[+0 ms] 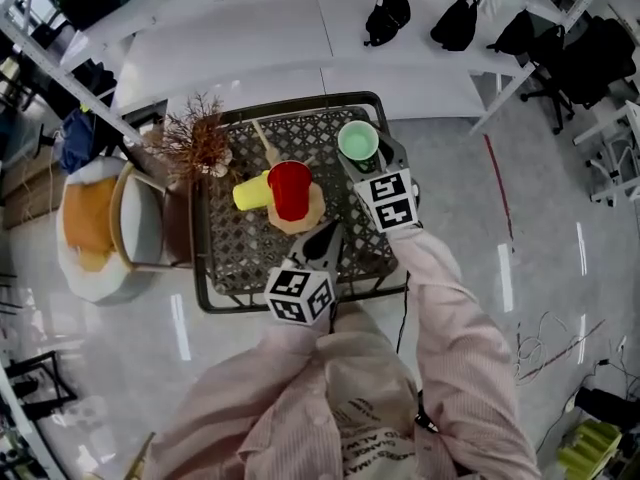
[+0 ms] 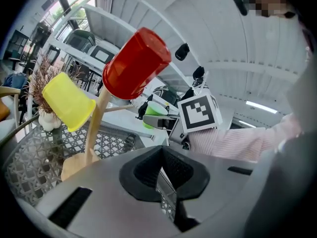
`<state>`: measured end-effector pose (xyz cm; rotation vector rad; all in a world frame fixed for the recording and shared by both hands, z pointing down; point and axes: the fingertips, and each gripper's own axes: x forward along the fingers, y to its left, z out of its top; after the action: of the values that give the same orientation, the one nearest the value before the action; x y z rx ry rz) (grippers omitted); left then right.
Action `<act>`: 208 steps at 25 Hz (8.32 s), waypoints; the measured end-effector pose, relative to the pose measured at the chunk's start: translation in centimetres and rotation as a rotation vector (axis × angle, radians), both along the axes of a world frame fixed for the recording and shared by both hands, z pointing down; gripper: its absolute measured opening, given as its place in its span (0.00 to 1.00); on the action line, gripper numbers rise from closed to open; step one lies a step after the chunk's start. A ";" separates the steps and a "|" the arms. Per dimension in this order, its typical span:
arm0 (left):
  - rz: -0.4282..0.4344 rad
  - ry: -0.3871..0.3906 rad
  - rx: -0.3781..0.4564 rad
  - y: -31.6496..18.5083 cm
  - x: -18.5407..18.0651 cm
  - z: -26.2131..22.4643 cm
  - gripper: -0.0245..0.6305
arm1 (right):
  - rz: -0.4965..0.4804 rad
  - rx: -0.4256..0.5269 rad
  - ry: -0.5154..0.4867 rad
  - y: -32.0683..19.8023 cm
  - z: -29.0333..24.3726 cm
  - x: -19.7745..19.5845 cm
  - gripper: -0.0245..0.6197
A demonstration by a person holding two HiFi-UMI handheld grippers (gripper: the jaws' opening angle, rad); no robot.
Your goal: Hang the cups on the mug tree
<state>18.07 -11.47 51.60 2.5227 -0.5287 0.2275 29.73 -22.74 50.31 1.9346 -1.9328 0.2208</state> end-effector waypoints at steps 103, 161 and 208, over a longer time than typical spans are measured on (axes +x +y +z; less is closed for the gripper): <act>-0.379 0.102 0.007 0.1 -2.3 -2.2 0.04 | -1.395 0.419 1.512 -6.3 -7.3 -16.1 0.48; -0.350 0.134 0.070 0.4 -1.0 -4.3 0.04 | -0.838 0.381 0.739 -1.7 -10.9 -10.9 0.06; -0.551 0.034 0.265 -3.8 -13.6 -9.4 0.04 | -0.352 0.246 -0.361 8.0 -9.6 -7.1 0.04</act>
<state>4.52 -15.31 42.23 2.5014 -1.2772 -0.0998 22.62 -14.70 40.73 1.7443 -2.6083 0.2549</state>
